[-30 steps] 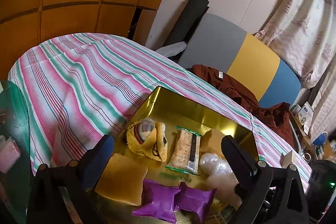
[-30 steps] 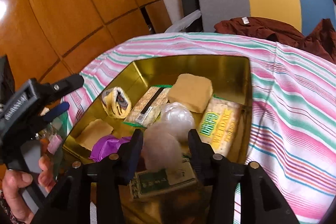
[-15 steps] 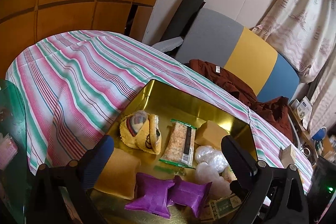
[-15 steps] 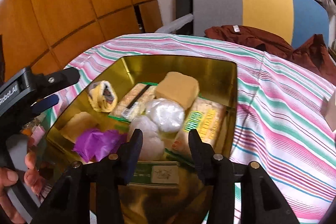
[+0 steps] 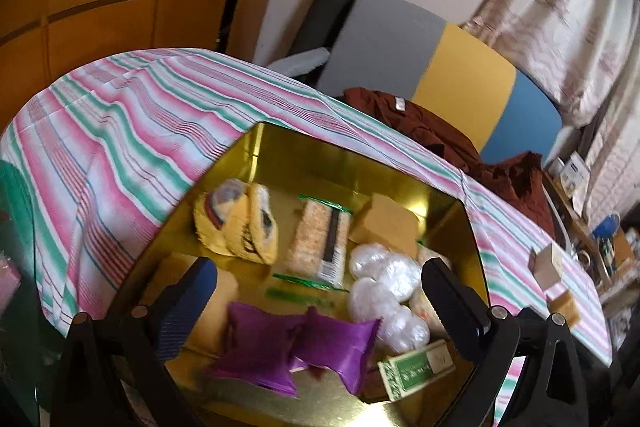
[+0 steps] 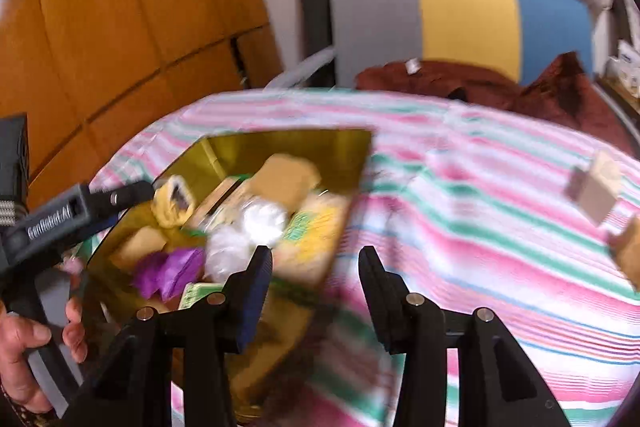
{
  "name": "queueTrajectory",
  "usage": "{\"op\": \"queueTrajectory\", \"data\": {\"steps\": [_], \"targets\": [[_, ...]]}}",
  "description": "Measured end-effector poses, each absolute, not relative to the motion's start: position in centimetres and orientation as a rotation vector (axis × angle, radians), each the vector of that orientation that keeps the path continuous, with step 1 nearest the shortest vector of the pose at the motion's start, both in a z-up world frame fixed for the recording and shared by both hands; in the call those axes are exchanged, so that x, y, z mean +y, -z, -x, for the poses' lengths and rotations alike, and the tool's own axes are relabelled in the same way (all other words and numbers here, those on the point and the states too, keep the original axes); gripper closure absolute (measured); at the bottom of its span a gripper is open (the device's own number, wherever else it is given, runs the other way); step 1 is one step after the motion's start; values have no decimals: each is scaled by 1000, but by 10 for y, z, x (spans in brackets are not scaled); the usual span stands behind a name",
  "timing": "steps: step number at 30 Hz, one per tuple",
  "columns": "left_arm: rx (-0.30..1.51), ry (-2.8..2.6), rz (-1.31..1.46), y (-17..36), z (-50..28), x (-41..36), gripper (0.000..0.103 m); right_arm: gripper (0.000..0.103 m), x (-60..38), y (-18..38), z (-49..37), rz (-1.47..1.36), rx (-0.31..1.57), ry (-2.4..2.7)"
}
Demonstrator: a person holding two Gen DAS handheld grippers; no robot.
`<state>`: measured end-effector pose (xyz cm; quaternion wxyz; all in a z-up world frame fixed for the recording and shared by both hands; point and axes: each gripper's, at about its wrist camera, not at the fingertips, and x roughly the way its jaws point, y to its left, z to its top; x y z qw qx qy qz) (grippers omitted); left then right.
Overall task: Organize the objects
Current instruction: 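Move both open grippers from the tray toward the cream box and sponge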
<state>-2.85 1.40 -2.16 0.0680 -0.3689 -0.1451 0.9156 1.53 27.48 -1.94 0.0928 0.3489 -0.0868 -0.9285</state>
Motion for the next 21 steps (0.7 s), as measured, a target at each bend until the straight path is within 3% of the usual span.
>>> {"op": "queueTrajectory", "data": {"steps": [16,21], "targets": [[-143,-2532,1090,27,-7,89,0,57,427,64,-60,-1365,-499,3042],[-133,-2476,1091,29,-14,101,0,57,455,71,-73,-1410,-505,3113]]}}
